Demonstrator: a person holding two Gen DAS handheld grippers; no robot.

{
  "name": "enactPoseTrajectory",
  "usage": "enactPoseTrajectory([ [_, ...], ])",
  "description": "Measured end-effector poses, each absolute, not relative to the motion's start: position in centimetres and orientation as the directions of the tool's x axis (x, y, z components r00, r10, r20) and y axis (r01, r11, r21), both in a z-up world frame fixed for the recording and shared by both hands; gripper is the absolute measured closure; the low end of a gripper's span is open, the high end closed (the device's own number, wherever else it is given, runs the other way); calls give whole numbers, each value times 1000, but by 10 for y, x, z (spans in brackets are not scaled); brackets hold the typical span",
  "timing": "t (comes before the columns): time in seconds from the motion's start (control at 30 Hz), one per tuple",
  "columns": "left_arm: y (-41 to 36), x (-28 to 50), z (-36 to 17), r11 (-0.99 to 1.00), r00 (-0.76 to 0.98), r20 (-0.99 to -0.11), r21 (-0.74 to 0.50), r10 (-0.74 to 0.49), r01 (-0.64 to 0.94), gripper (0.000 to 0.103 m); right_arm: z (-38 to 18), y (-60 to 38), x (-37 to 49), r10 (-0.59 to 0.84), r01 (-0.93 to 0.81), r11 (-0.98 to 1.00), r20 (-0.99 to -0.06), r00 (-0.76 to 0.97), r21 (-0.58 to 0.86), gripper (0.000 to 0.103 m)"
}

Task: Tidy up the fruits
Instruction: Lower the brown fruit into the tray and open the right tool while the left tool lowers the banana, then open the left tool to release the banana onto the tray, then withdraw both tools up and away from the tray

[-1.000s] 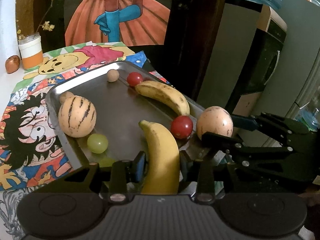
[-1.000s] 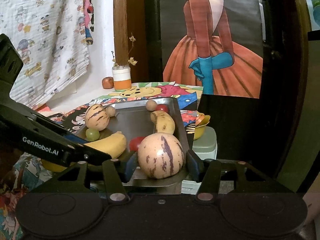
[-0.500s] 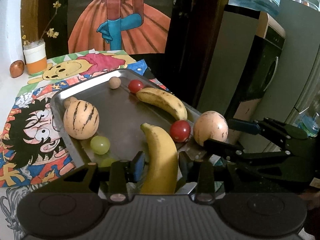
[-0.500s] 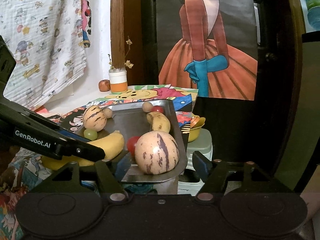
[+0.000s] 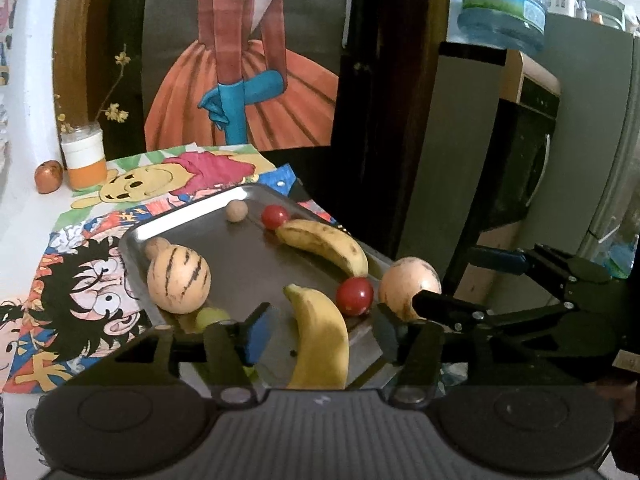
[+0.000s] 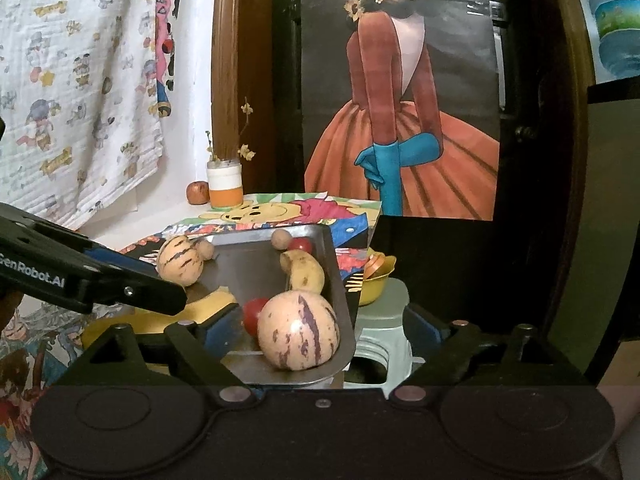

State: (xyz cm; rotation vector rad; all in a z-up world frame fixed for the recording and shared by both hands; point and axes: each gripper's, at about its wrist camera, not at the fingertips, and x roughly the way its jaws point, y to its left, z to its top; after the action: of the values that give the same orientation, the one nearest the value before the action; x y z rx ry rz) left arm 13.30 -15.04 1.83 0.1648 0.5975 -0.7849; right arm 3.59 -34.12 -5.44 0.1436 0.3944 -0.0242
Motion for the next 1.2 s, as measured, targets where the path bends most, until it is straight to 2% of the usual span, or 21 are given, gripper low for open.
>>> enactPoseTrajectory([
  [0.23, -141, 130, 22, 714, 574, -537, -77, -618, 696, 25, -52, -338, 35, 1, 53, 990, -373, 928, 134, 6],
  [0.47, -132, 130, 27, 745, 614, -508, -86, -604, 662, 1, -50, -334, 33, 2, 51, 990, -370, 929, 133, 1],
  [1.2, -96, 109, 21, 887, 786, -412, -191, -461, 420, 0, -50, -327, 29, 11, 63, 980, -370, 929, 188, 1],
])
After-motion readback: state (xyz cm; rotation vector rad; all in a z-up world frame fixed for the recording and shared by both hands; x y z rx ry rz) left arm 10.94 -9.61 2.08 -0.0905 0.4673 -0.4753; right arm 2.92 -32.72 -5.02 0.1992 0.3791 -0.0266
